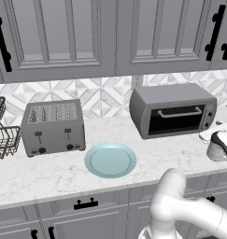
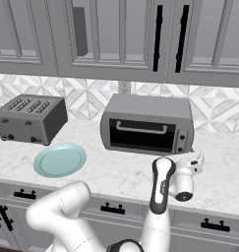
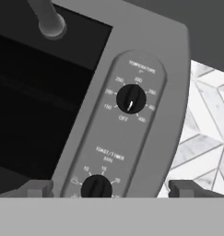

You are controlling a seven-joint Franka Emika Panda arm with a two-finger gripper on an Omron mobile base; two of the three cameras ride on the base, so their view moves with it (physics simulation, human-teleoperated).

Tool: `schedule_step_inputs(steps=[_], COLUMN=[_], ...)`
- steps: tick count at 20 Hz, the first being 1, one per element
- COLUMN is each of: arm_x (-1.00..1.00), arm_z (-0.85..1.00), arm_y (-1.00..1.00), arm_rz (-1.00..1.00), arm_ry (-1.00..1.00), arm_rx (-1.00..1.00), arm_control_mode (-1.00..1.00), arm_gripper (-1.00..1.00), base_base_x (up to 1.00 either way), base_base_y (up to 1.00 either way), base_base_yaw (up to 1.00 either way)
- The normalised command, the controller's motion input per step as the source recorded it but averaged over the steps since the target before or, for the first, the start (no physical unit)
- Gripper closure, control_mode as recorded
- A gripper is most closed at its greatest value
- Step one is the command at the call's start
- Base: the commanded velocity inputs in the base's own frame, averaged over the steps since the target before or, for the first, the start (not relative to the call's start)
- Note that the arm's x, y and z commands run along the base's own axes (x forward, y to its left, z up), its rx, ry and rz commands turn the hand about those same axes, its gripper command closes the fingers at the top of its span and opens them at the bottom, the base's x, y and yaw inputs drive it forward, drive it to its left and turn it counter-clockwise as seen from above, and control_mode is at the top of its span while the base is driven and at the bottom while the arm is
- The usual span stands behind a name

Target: Pick up the kebab skewer and baguette bread, and place them inside the toaster oven. Close the toaster oven door and start by setting the timer.

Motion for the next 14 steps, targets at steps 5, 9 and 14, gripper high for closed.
schedule_step_inputs(steps=[5, 9, 14], arm_x=[0.01, 0.10, 0.19], arm_z=[-0.03, -0.19, -0.21], arm_y=[0.12, -0.01, 0.00], arm_rz=[0.00, 0.00, 0.00], arm_ry=[0.00, 0.00, 0.00], arm_rx=[0.00, 0.00, 0.00], arm_control_mode=[-1.00, -1.00, -1.00], arm_gripper=[-1.00, -1.00, -1.00], base_base_x=[0.00, 0.00, 0.00], base_base_y=[0.00, 0.00, 0.00], base_base_yaw=[0.00, 0.00, 0.00])
